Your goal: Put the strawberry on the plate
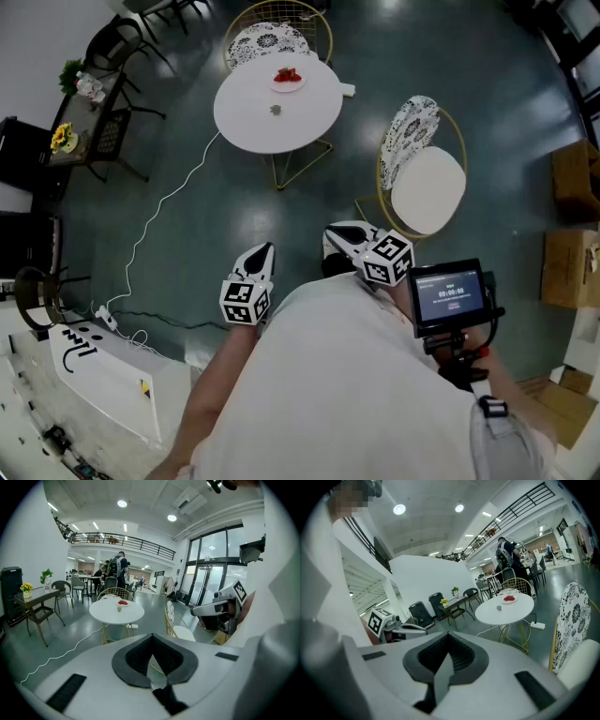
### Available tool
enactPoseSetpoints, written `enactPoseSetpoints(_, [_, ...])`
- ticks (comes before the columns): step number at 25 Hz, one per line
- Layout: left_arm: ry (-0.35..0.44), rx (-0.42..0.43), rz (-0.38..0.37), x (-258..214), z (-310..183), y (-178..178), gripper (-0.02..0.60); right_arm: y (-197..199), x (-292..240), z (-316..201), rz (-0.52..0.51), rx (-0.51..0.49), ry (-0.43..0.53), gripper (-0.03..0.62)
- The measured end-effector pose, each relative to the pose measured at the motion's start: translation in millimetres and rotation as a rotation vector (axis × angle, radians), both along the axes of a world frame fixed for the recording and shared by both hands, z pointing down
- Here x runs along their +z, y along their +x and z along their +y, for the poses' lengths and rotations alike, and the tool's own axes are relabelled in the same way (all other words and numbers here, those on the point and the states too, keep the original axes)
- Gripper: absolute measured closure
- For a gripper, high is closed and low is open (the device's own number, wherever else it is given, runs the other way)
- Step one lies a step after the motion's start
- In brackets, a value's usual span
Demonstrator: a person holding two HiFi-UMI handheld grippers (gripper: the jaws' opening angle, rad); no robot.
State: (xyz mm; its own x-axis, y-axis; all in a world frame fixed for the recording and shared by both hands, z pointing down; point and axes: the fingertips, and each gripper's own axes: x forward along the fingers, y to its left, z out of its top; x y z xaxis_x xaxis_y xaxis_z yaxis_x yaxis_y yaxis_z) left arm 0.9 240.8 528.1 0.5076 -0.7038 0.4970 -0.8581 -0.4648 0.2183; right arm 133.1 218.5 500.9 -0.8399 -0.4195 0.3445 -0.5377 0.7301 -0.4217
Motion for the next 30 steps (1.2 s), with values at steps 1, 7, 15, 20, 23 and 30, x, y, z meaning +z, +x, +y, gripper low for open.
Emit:
enactPoseSetpoints(1, [0.007,-0.007,-0.005,1.3,-0.8,-4.3,0.575,-5.0,0.2,-0.2,-0.007,-0.009,0.009,0.589])
enactPoseSetpoints(7, [0.033,-0.024,-0.003,-1.9,37.0,-4.0,0.575,-3.2,-11.9,41.1,-0.075,0.005,0.043,0.589])
enactPoseSetpoints(15, [0.057,0.049,-0.004,-13.3,61.2,22.1,0.575,20.6,-22.8,64.2,-0.064,0.079,0.084,0.589])
enactPoseSetpoints(20, [0.072,0.042,0.009,-20.1,62.6,13.1,0.575,14.0,-20.9,66.9,-0.047,0.087,0.083,0.589])
enactPoseSetpoints(23, [0.066,0.041,0.009,-16.6,66.7,6.7,0.575,9.0,-18.3,67.1,-0.043,0.092,0.08,0.589])
enactPoseSetpoints(30, [0.073,0.031,0.01,-15.7,73.9,-11.0,0.575,-3.6,-15.5,72.4,-0.034,0.097,0.08,0.589])
